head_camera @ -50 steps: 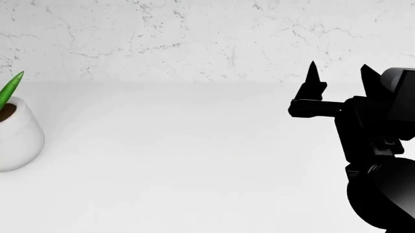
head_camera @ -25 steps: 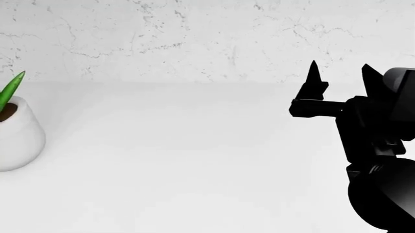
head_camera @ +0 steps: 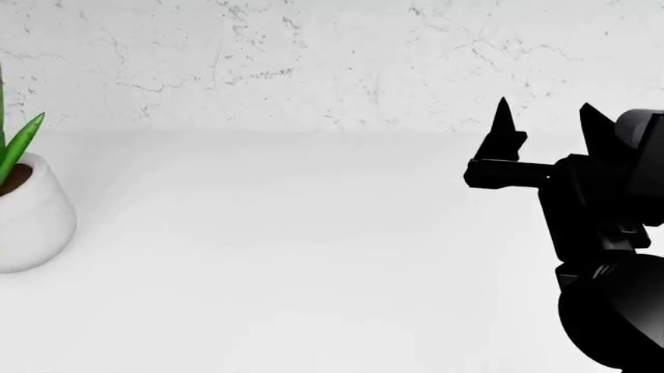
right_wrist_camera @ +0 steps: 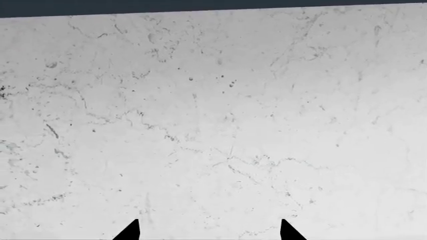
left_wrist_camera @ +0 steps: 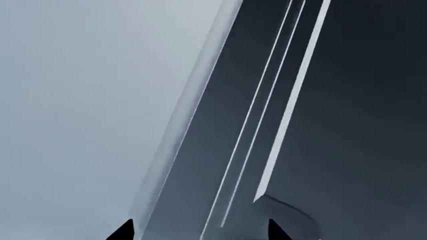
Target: Pick the cherry, mango from the counter and place them in the cabinet. Then close the cabinet.
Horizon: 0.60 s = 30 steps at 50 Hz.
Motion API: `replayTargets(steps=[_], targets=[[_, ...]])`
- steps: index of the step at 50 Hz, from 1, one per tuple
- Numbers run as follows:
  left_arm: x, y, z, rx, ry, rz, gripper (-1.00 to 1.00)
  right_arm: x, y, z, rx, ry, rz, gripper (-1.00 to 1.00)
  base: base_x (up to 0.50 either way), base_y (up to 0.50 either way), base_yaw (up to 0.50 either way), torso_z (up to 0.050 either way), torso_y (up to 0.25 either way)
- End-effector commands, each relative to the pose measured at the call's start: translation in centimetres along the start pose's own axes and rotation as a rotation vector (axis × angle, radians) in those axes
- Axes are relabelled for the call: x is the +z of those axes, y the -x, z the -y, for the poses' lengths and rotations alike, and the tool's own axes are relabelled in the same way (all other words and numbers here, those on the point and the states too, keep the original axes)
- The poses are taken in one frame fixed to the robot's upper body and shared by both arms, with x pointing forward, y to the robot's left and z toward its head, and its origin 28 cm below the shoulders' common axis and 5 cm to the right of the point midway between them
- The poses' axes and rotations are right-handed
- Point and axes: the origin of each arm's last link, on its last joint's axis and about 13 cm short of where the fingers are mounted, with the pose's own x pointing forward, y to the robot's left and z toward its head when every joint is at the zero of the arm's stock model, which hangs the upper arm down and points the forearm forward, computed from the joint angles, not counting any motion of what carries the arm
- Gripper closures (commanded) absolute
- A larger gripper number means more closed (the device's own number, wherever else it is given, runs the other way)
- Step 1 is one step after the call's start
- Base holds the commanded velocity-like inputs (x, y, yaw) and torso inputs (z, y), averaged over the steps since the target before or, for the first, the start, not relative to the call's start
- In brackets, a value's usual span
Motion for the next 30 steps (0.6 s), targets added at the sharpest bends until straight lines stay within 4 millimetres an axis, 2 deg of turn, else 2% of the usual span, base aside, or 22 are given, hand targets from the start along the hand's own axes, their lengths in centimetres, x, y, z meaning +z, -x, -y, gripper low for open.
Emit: replayTargets(steps=[1, 12, 23, 30], targets=[[-1.9, 0.2, 5.3, -0.477, 0.177, -0.286, -1.0, -1.2, 0.5, -0.3, 0.003, -0.017, -0.052, -1.0, 0.0, 0.0, 0.0, 0.0, 0.0], [-2.4, 0.8, 6.5, -0.549, 0.278, -0.382, -1.0, -1.1, 0.6, -0.3, 0.003, -0.019, -0.05, -1.0, 0.0, 0.0, 0.0, 0.0, 0.0], [-3.6, 1.3, 7.0, -0.582, 0.239, -0.424, -1.0, -1.0, 0.6, -0.3, 0.006, -0.021, -0.043, -1.0, 0.0, 0.0, 0.0, 0.0, 0.0], [-3.9, 0.7, 7.3, -0.577, 0.207, -0.423, -1.0, 0.6, 0.8, -0.3, 0.031, -0.08, 0.148, -1.0, 0.0, 0.0, 0.0, 0.0, 0.0]])
